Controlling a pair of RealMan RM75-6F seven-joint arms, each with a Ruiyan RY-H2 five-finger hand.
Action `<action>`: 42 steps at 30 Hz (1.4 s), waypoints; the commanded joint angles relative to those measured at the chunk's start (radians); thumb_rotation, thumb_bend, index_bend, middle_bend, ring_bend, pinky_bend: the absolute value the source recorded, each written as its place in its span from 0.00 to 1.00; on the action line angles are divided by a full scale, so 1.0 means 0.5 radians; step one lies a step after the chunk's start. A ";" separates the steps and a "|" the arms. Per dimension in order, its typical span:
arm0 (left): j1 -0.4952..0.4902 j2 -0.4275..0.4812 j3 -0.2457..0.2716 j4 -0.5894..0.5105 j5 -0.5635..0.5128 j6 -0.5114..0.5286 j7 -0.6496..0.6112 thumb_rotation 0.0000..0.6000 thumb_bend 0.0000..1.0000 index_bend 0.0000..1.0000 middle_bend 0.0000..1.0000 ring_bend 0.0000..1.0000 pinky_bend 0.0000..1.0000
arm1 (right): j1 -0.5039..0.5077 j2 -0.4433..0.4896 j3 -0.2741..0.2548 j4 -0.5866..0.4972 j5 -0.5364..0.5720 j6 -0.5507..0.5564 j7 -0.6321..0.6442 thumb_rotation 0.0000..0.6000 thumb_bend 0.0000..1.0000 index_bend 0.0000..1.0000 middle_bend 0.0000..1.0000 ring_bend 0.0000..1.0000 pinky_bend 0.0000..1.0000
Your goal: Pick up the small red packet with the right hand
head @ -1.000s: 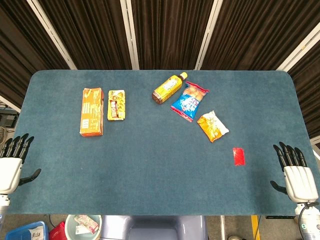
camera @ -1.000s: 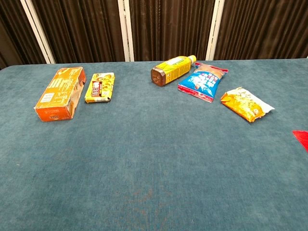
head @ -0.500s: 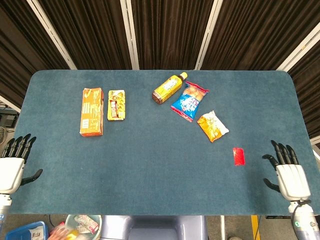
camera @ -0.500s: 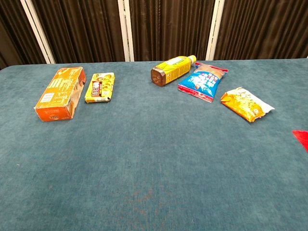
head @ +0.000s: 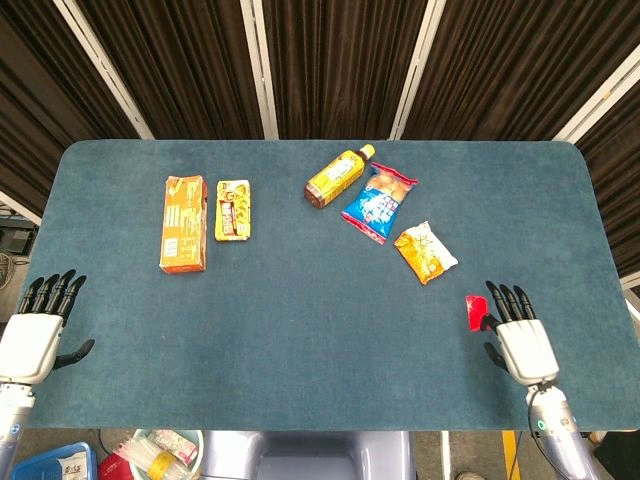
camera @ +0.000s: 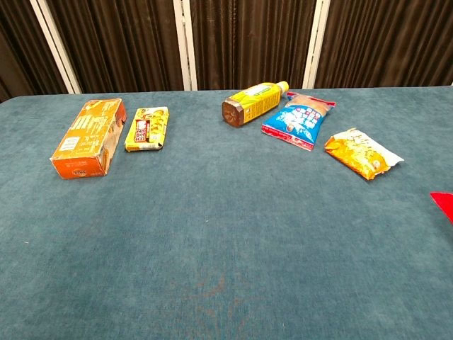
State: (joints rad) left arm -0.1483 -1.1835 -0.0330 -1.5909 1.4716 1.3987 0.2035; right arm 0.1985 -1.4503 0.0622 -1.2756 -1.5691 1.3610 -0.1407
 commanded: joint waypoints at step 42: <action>-0.028 -0.096 -0.007 0.090 0.089 0.057 0.001 1.00 0.21 0.00 0.00 0.00 0.01 | 0.196 -0.397 -0.037 0.769 0.126 -0.347 0.276 1.00 0.27 0.47 0.00 0.00 0.00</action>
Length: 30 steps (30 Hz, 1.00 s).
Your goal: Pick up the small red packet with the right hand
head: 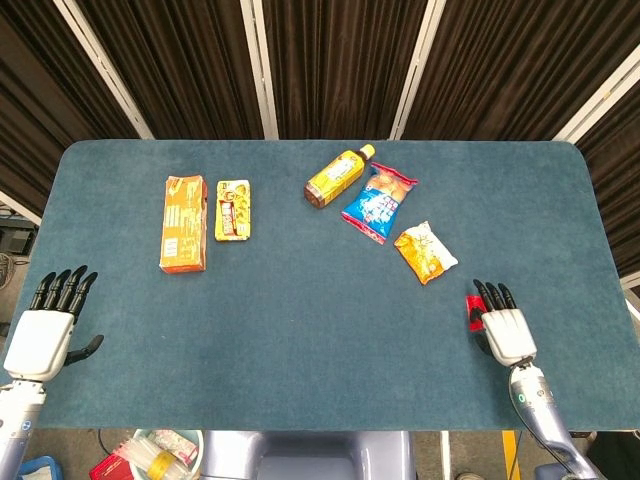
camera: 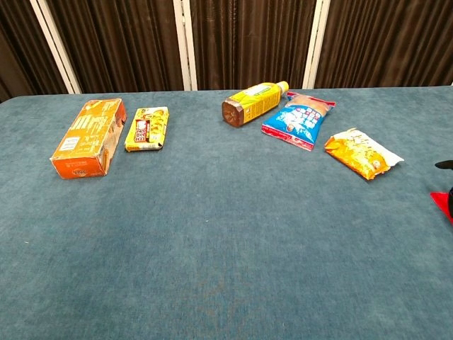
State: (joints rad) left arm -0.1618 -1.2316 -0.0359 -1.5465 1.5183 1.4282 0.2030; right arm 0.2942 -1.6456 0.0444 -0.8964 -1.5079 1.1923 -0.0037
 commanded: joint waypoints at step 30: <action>-0.014 -0.004 -0.012 0.031 -0.044 -0.019 -0.028 1.00 0.21 0.00 0.00 0.00 0.01 | 0.068 -0.049 -0.015 0.094 0.030 -0.090 0.017 1.00 0.58 0.63 0.02 0.00 0.00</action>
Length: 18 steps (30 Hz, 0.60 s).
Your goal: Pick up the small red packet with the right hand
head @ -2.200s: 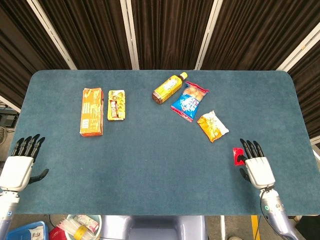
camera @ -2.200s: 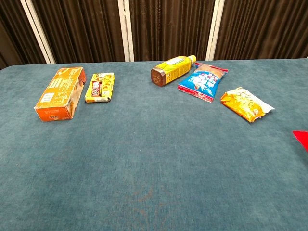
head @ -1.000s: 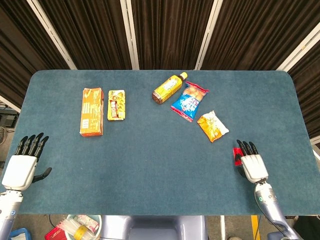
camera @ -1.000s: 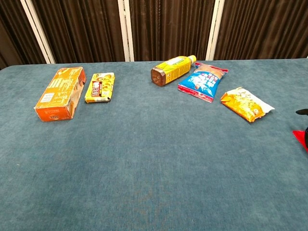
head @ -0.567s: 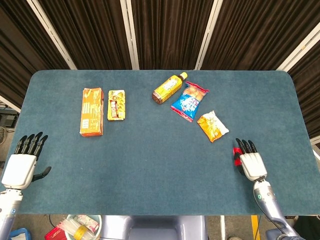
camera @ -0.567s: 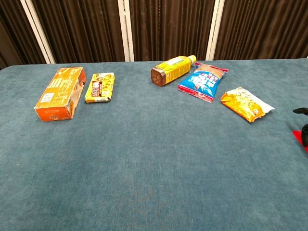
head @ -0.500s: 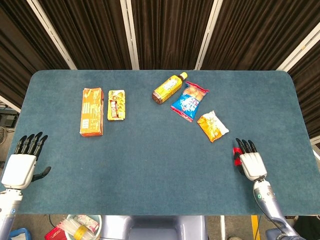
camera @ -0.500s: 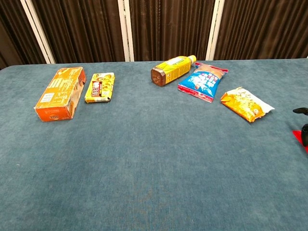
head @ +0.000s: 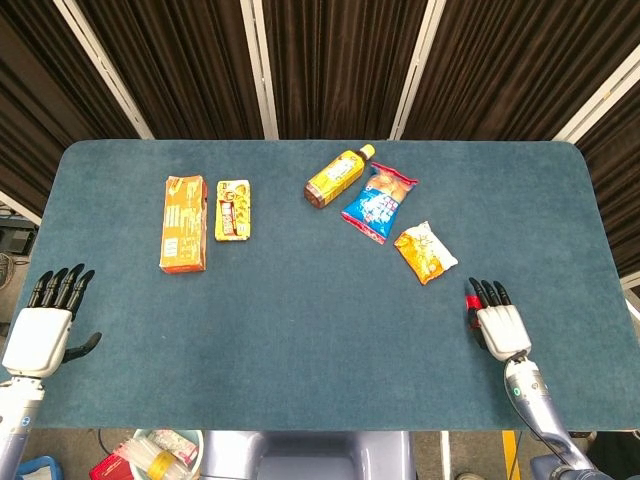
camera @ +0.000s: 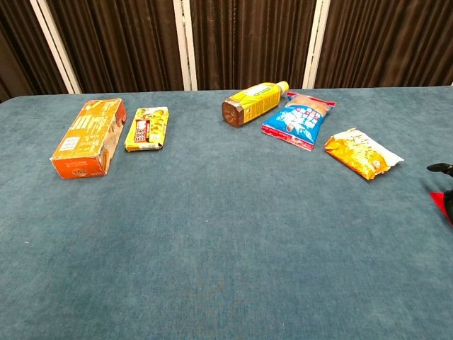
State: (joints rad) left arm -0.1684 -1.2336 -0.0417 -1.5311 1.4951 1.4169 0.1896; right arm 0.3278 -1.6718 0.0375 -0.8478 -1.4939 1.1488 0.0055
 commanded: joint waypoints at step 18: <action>-0.009 -0.008 -0.003 0.001 0.000 0.002 0.002 1.00 0.22 0.00 0.00 0.00 0.02 | 0.073 0.126 0.069 -0.116 0.022 0.013 -0.052 1.00 0.59 0.63 0.02 0.00 0.00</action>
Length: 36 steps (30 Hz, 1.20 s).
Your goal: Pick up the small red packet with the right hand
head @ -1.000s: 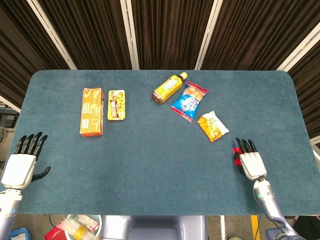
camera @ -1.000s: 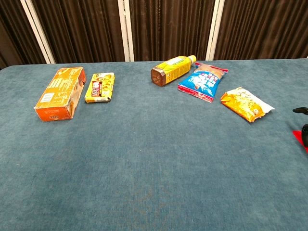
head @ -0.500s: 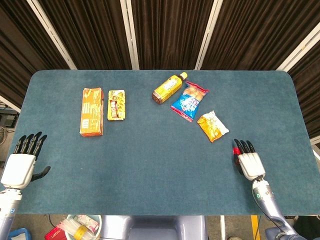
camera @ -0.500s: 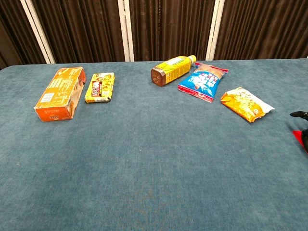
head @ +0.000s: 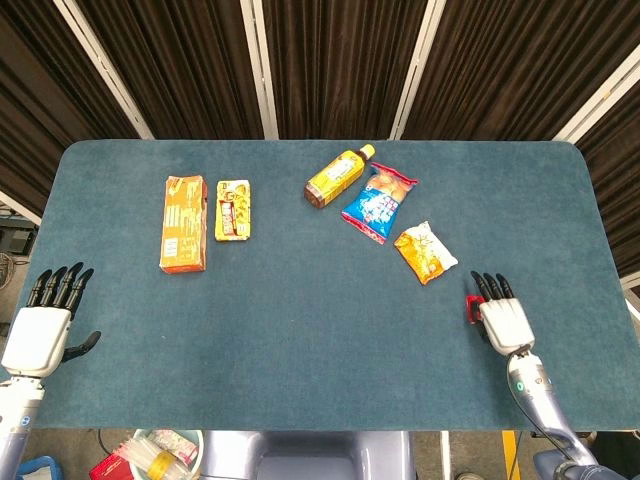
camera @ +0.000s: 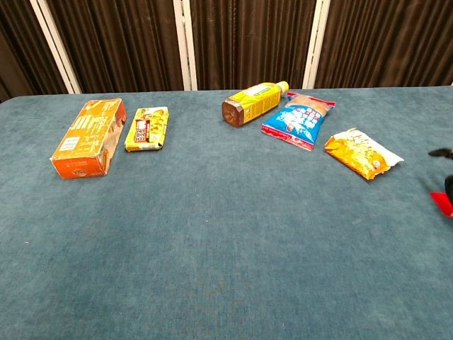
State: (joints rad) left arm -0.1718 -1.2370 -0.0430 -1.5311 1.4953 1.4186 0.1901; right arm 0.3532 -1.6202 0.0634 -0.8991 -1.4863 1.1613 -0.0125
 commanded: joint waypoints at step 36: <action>-0.016 0.060 0.046 -0.067 0.065 -0.021 -0.069 1.00 0.22 0.00 0.00 0.00 0.02 | -0.403 0.708 0.025 -1.275 0.021 0.894 -0.507 1.00 0.59 0.57 0.00 0.00 0.00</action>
State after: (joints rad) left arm -0.1813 -1.2098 -0.0254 -1.5613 1.5187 1.4029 0.1576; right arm 0.2548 -1.3182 0.1398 -1.4659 -1.4683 1.5136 -0.2359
